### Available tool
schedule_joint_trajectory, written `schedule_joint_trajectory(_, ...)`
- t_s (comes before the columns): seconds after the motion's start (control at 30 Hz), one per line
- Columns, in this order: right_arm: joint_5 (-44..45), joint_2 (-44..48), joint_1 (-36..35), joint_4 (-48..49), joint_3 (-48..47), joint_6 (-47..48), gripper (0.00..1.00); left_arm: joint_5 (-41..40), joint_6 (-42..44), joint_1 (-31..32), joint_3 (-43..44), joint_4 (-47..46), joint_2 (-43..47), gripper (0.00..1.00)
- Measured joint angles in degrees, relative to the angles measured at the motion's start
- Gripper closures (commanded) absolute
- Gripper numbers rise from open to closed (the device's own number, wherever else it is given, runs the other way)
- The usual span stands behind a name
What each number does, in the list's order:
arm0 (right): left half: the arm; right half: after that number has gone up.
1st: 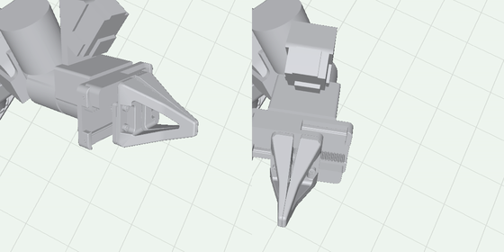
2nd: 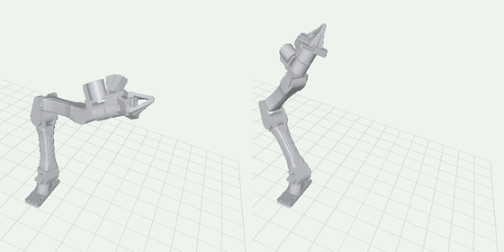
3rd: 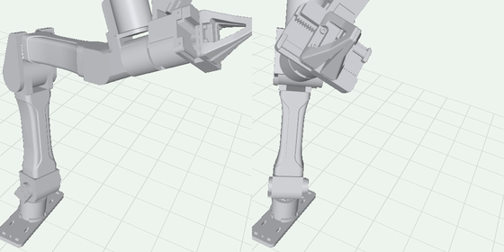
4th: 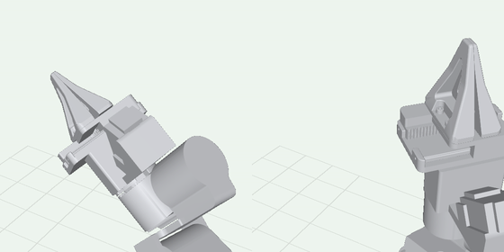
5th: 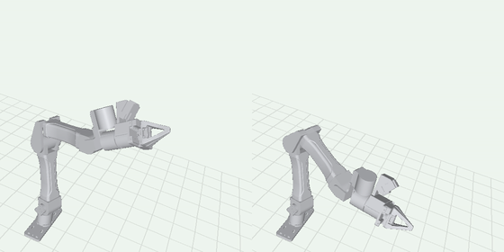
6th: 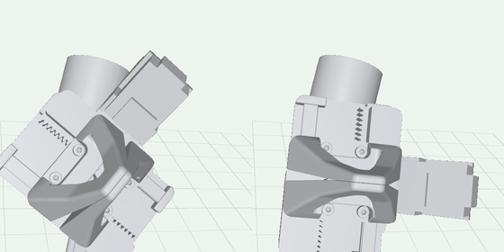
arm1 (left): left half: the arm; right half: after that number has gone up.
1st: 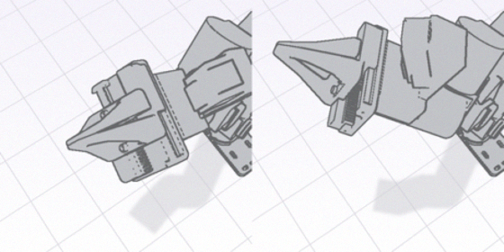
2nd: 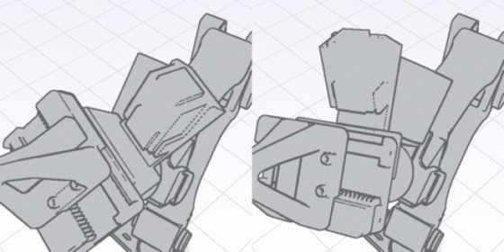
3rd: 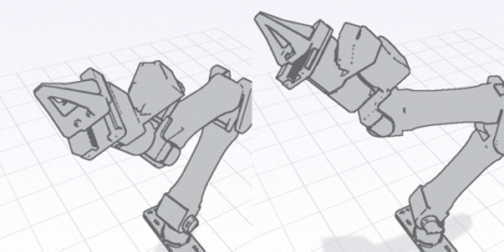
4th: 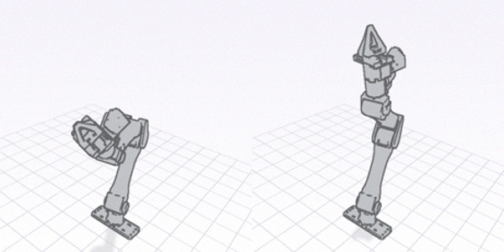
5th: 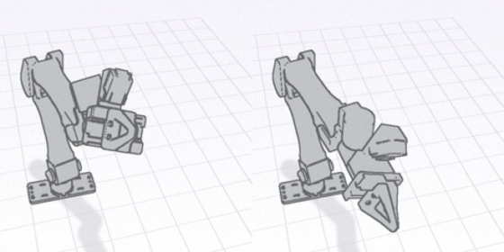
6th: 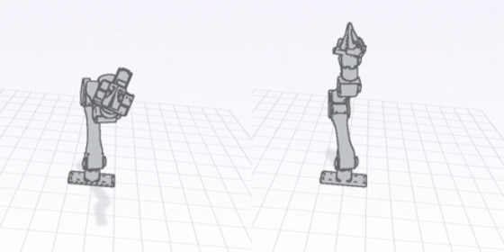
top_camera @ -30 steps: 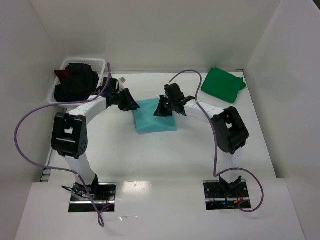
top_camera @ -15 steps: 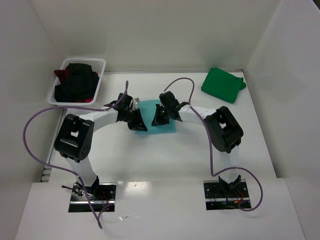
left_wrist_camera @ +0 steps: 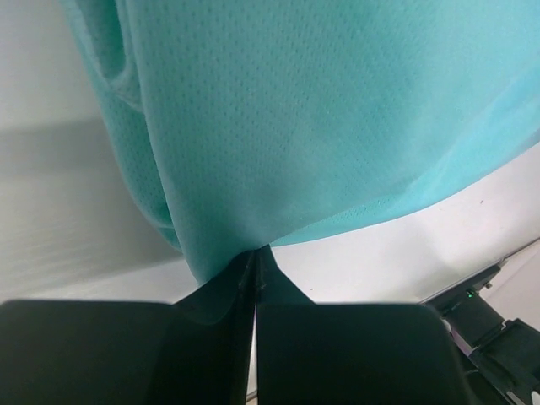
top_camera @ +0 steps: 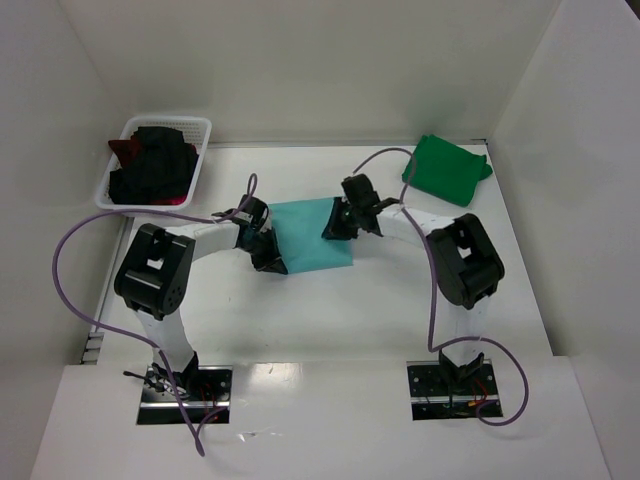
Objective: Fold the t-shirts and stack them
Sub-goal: Smooth out wrinkles on the folded tshirt
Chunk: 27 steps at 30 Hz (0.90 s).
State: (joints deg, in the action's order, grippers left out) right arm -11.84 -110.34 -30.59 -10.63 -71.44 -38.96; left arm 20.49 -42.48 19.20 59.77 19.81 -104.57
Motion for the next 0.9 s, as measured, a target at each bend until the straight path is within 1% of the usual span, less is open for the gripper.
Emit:
schedule_joint_trajectory(0.07,0.6,1.9,2.7,-0.1,0.5,0.6,0.70,-0.6,-0.1,0.0,0.3,0.7,0.1,0.98)
schedule_joint_trajectory(0.1,0.8,3.2,4.0,-0.1,0.8,0.9,0.63,-1.1,-0.1,0.0,0.6,1.2,0.1,0.98)
schedule_joint_trajectory(0.17,1.5,5.5,6.4,0.0,1.2,1.2,0.57,-2.0,-0.1,-0.2,1.0,2.0,0.1,0.99)
schedule_joint_trajectory(0.2,1.9,6.7,7.2,0.0,1.7,1.4,0.50,-2.2,-0.2,-0.4,1.1,2.2,0.1,0.99)
schedule_joint_trajectory(0.3,2.4,8.9,7.9,0.4,2.9,2.0,0.47,-2.3,-0.2,-2.0,1.2,3.3,0.2,0.99)
schedule_joint_trajectory(0.33,2.4,9.1,7.8,0.6,3.5,2.2,0.44,-2.6,-0.1,-2.6,1.5,4.2,0.2,0.97)
schedule_joint_trajectory(0.4,2.1,9.2,7.6,0.6,4.9,2.4,0.43,-3.5,0.2,-3.3,2.4,5.8,0.2,0.90)
schedule_joint_trajectory(0.43,1.9,9.1,7.5,0.6,5.6,2.5,0.43,-3.9,0.3,-3.7,3.1,6.7,0.2,0.85)
schedule_joint_trajectory(0.5,1.6,8.7,7.5,0.5,7.0,2.6,0.43,-4.2,0.5,-4.1,4.7,8.1,0.5,0.73)
schedule_joint_trajectory(0.53,1.5,8.4,7.5,0.5,7.4,2.6,0.43,-4.1,0.4,-4.1,5.5,8.4,1.2,0.60)
schedule_joint_trajectory(0.63,1.3,7.9,7.5,0.8,8.7,2.6,0.43,-3.1,0.5,-4.1,7.2,9.0,4.7,0.48)
schedule_joint_trajectory(0.67,1.3,7.9,7.5,1.1,9.2,2.6,0.43,-2.7,0.6,-4.1,7.7,9.0,6.3,0.42)
schedule_joint_trajectory(0.77,1.2,7.9,7.5,1.7,10.5,2.6,0.43,-1.6,0.5,-4.1,9.8,8.9,11.1,0.36)
schedule_joint_trajectory(0.8,1.3,7.9,7.5,2.2,10.8,2.5,0.43,-1.2,0.5,-4.1,10.4,8.9,12.3,0.32)
schedule_joint_trajectory(0.9,0.9,7.7,7.5,3.8,11.5,1.9,0.43,-0.2,0.5,-4.1,11.8,8.9,15.3,0.29)
